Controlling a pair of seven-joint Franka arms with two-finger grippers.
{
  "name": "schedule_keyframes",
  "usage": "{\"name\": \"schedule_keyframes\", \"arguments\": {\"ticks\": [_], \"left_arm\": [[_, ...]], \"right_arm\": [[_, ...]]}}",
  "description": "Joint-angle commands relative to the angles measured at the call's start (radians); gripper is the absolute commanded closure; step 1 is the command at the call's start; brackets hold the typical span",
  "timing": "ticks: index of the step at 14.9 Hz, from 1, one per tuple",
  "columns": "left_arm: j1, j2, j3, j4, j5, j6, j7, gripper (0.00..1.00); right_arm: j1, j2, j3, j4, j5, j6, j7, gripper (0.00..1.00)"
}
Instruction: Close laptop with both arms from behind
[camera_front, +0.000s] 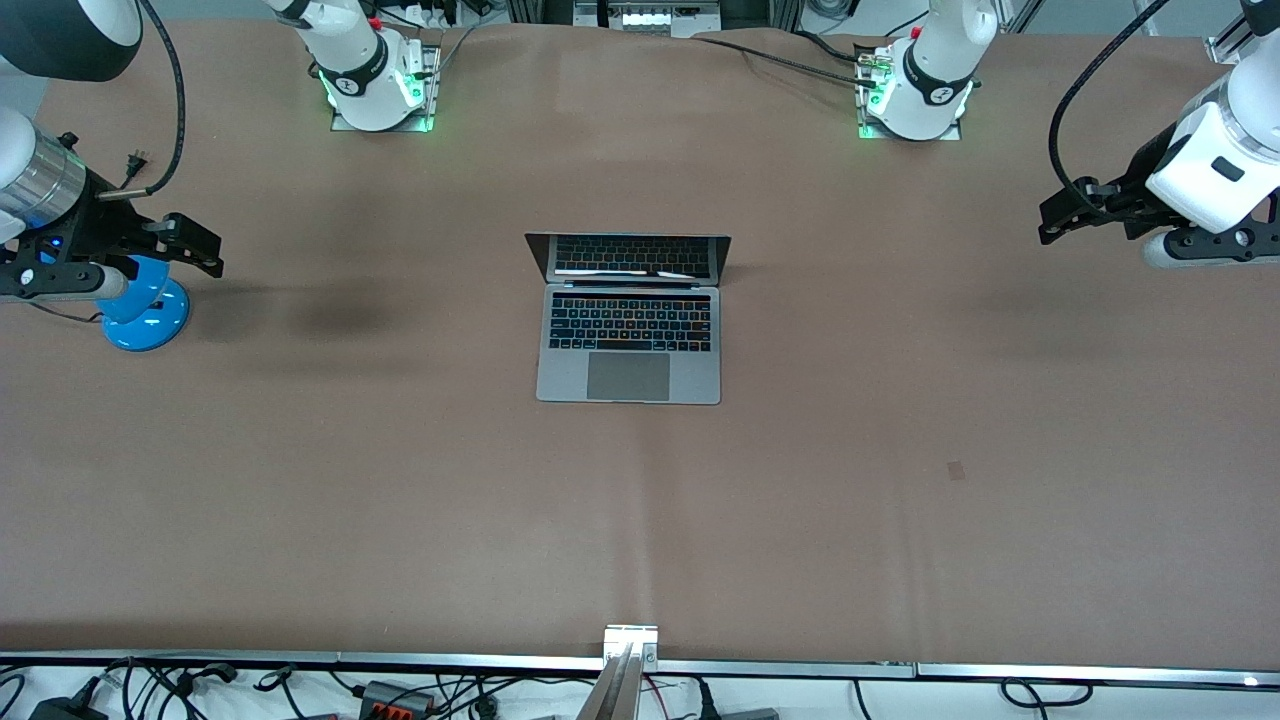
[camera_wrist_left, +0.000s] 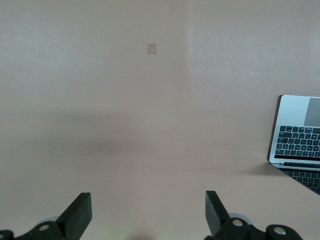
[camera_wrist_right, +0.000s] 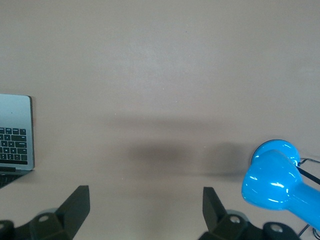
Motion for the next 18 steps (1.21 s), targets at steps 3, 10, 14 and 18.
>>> {"name": "schedule_keyframes", "arguments": {"ticks": [3, 10, 14, 18], "left_arm": [[0.008, 0.008, -0.006, 0.024, -0.011, -0.020, 0.022, 0.00], [0.009, 0.025, -0.005, 0.024, -0.014, -0.033, 0.008, 0.00], [0.015, 0.068, 0.000, 0.043, -0.018, -0.062, 0.019, 0.00], [0.011, 0.099, -0.003, 0.072, -0.019, -0.085, 0.032, 0.27]], "right_arm": [[-0.001, 0.007, 0.002, 0.022, -0.007, -0.019, -0.003, 0.00], [0.001, 0.007, 0.002, 0.044, -0.001, -0.036, -0.004, 0.00], [-0.001, 0.013, 0.000, 0.044, -0.001, -0.084, 0.008, 0.00], [-0.004, 0.013, 0.000, 0.044, 0.000, -0.095, -0.076, 0.33]]}}
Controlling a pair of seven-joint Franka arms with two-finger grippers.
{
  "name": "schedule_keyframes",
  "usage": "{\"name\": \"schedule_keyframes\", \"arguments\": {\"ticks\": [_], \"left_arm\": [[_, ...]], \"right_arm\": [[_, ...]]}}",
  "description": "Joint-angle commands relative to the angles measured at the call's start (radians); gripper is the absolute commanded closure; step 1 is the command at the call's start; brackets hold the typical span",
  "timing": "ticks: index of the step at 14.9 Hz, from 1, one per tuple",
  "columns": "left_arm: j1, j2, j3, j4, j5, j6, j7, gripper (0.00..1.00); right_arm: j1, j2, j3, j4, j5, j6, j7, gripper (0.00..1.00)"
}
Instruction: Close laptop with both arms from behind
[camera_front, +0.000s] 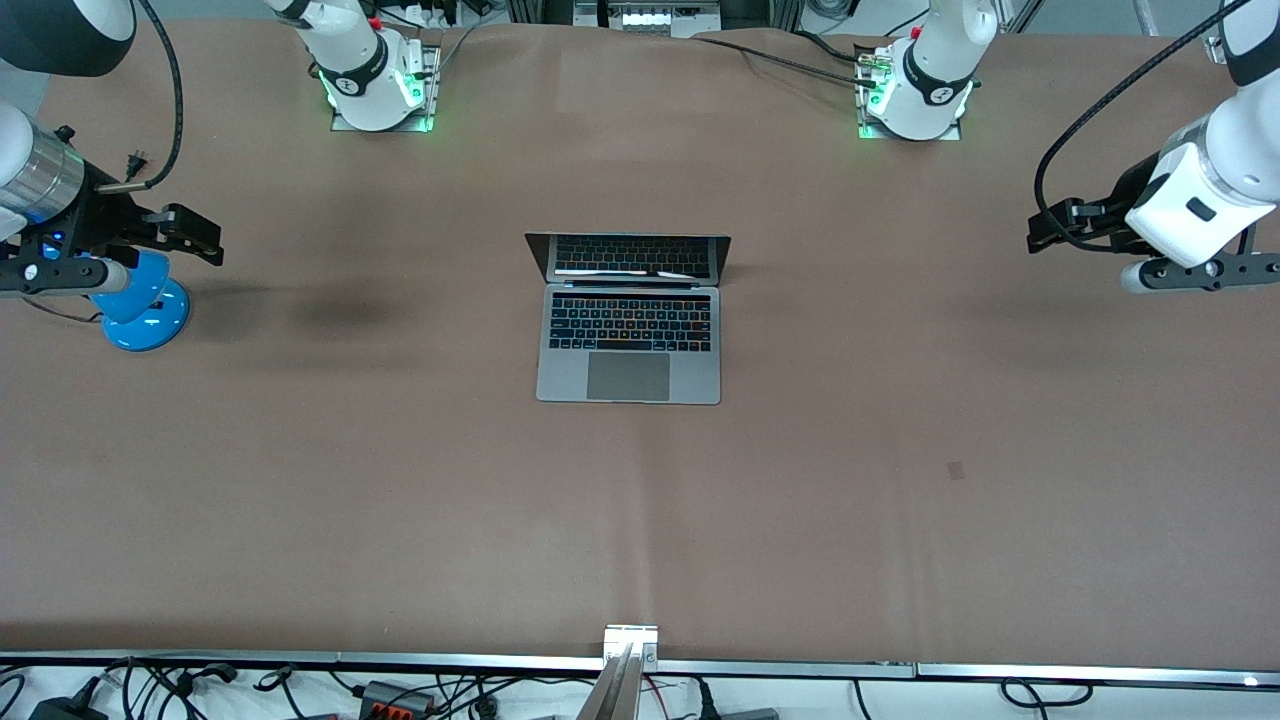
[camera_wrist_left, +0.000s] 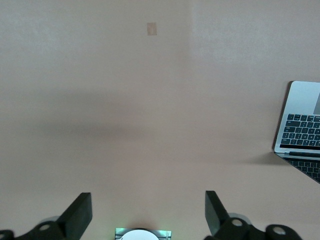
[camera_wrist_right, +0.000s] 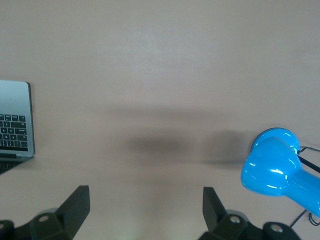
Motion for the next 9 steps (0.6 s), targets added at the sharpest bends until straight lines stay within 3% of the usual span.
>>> {"name": "schedule_keyframes", "arguments": {"ticks": [1, 2, 4, 6, 9], "left_arm": [[-0.002, 0.034, -0.005, 0.060, -0.015, -0.050, 0.035, 0.51], [-0.009, 0.035, -0.006, 0.062, -0.018, -0.058, 0.040, 0.70], [-0.014, 0.040, -0.008, 0.071, -0.021, -0.062, 0.035, 0.94], [-0.019, 0.049, -0.009, 0.072, -0.024, -0.062, 0.040, 0.99], [-0.038, 0.049, -0.025, 0.071, -0.039, -0.062, 0.037, 0.99]], "right_arm": [[0.001, 0.005, 0.000, 0.022, 0.000, -0.024, -0.043, 0.52], [0.002, 0.004, 0.000, 0.022, 0.000, -0.030, -0.020, 0.70], [0.004, 0.004, 0.003, 0.024, 0.000, -0.041, 0.027, 0.88], [0.004, 0.005, 0.003, 0.024, 0.014, -0.045, 0.035, 1.00], [0.004, 0.007, 0.002, 0.025, 0.049, -0.061, 0.046, 1.00]]}}
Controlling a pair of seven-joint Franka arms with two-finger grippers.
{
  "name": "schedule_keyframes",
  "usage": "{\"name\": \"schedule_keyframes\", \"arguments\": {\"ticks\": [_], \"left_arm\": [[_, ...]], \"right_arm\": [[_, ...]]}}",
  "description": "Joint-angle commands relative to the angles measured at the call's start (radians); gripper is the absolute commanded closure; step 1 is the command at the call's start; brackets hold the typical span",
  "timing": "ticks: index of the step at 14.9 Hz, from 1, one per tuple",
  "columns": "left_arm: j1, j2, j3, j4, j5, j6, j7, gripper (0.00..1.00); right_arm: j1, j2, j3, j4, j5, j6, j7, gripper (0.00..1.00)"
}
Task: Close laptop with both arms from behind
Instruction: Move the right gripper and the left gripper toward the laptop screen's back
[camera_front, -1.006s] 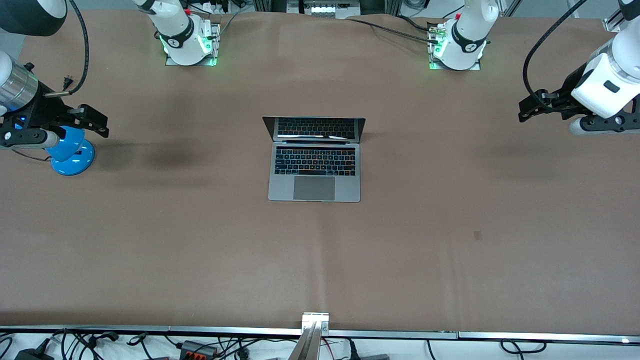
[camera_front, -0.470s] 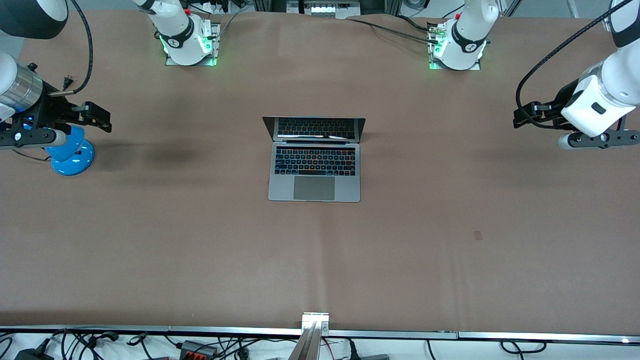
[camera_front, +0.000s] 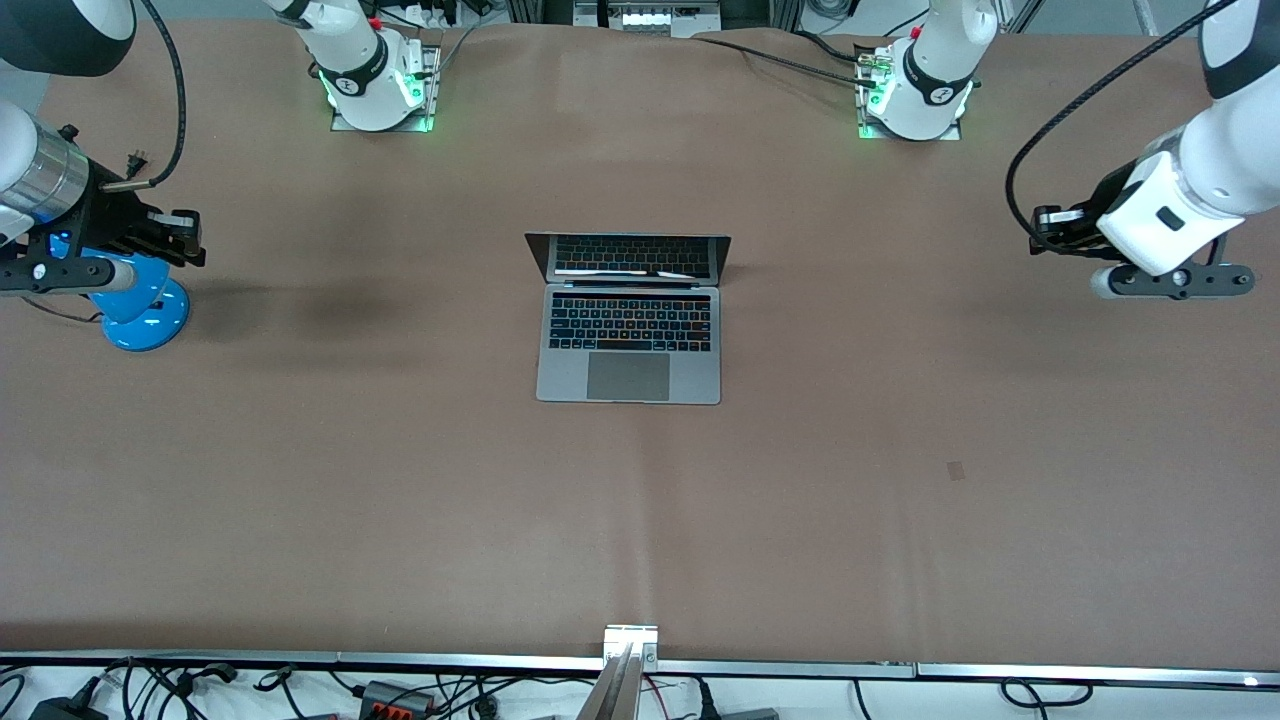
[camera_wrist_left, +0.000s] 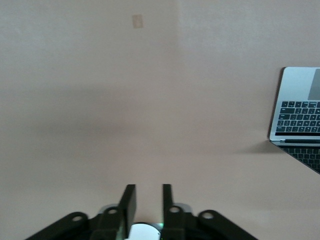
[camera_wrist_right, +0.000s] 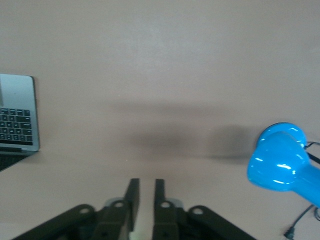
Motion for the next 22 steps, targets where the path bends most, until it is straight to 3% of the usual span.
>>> {"name": "schedule_keyframes", "arguments": {"ticks": [1, 4, 7, 9, 12, 18, 21, 22], "left_arm": [[-0.010, 0.020, -0.020, 0.037, -0.046, -0.027, 0.020, 0.99], [-0.010, 0.020, -0.067, 0.024, -0.104, -0.039, 0.008, 0.99], [-0.011, 0.034, -0.190, 0.013, -0.120, -0.073, -0.088, 0.99], [-0.011, 0.036, -0.257, 0.005, -0.142, -0.076, -0.135, 0.99], [-0.011, 0.036, -0.337, -0.036, -0.213, -0.076, -0.194, 0.99], [-0.008, 0.022, -0.454, -0.130, -0.299, -0.059, -0.233, 0.99], [-0.008, -0.024, -0.498, -0.250, -0.346, 0.071, -0.254, 0.99], [-0.007, -0.033, -0.526, -0.292, -0.359, 0.129, -0.271, 0.99]], "right_arm": [[0.006, 0.006, 0.002, 0.023, 0.021, -0.033, 0.023, 1.00], [0.058, 0.006, 0.002, 0.021, 0.032, -0.086, 0.032, 1.00], [0.107, -0.003, 0.004, 0.008, 0.118, -0.123, 0.181, 1.00], [0.130, -0.009, 0.004, -0.008, 0.144, -0.125, 0.195, 1.00], [0.141, -0.023, 0.004, -0.057, 0.263, -0.134, 0.210, 1.00], [0.217, -0.150, 0.004, -0.319, 0.365, 0.030, 0.290, 1.00], [0.277, -0.142, 0.004, -0.368, 0.380, 0.093, 0.308, 1.00], [0.287, -0.142, 0.004, -0.402, 0.423, 0.130, 0.308, 1.00]]}}
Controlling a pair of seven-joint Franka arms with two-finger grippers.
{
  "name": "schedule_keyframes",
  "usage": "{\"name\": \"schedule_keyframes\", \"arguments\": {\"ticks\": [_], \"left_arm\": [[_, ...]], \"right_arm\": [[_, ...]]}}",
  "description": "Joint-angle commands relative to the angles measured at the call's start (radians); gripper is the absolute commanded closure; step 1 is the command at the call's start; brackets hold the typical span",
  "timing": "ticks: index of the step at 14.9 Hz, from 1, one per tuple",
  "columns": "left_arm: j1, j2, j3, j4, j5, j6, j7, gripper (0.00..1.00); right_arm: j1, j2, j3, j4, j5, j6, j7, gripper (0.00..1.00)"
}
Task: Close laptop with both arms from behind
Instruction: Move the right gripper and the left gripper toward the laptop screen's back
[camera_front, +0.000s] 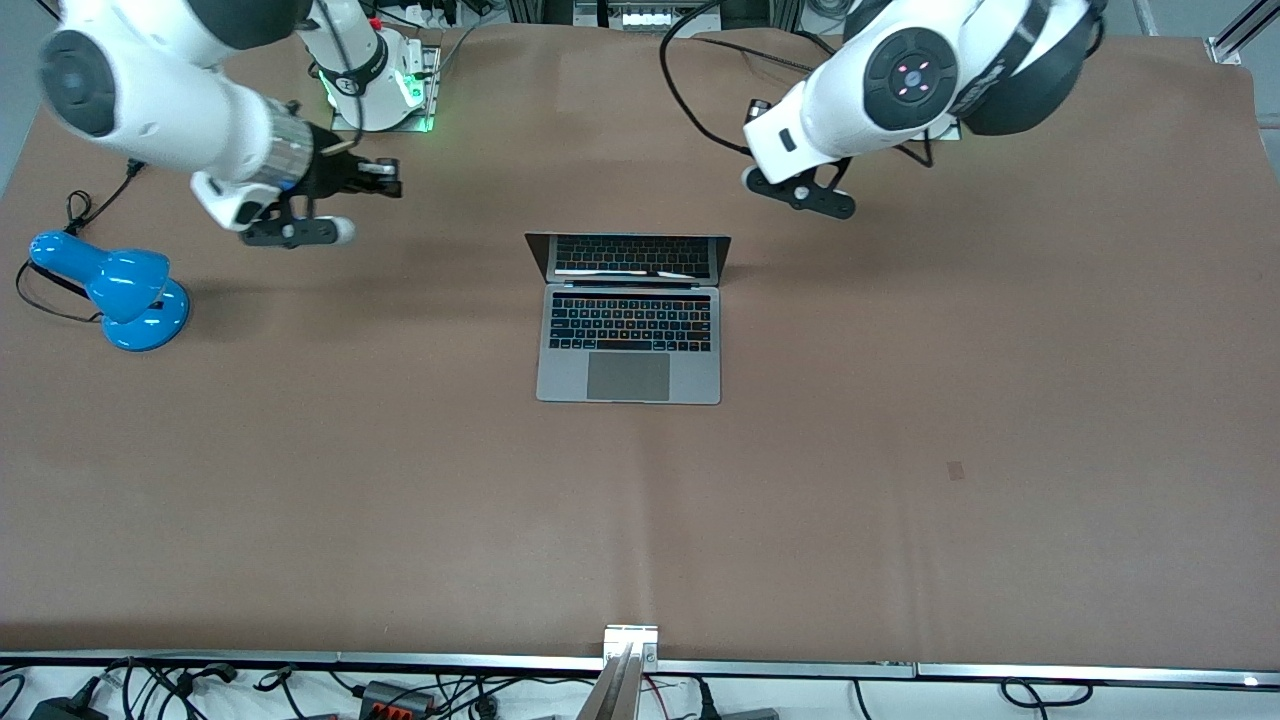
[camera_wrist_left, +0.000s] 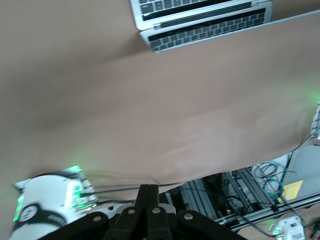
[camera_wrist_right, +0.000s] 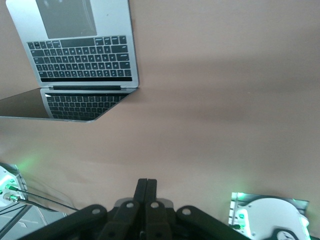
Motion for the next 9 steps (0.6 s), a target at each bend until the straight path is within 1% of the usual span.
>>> {"name": "schedule_keyframes", "arguments": {"ticks": [1, 3, 5, 8, 9], "left_arm": [[0.019, -0.064, -0.078, -0.145, -0.057, 0.162, -0.059, 0.99], [0.017, -0.063, -0.150, -0.230, -0.059, 0.322, -0.118, 0.99], [0.019, -0.063, -0.221, -0.325, -0.059, 0.484, -0.145, 0.99], [0.017, -0.061, -0.256, -0.409, -0.059, 0.615, -0.155, 0.99], [0.017, -0.060, -0.268, -0.432, -0.057, 0.660, -0.155, 0.99]], "right_arm": [[0.032, -0.027, -0.006, -0.109, 0.090, 0.104, 0.019, 1.00], [0.053, -0.018, -0.006, -0.153, 0.114, 0.148, 0.024, 1.00], [0.110, -0.007, -0.006, -0.185, 0.114, 0.223, 0.051, 1.00], [0.201, 0.068, -0.005, -0.193, 0.121, 0.367, 0.143, 1.00], [0.226, 0.083, -0.005, -0.194, 0.126, 0.395, 0.163, 1.00]]}}
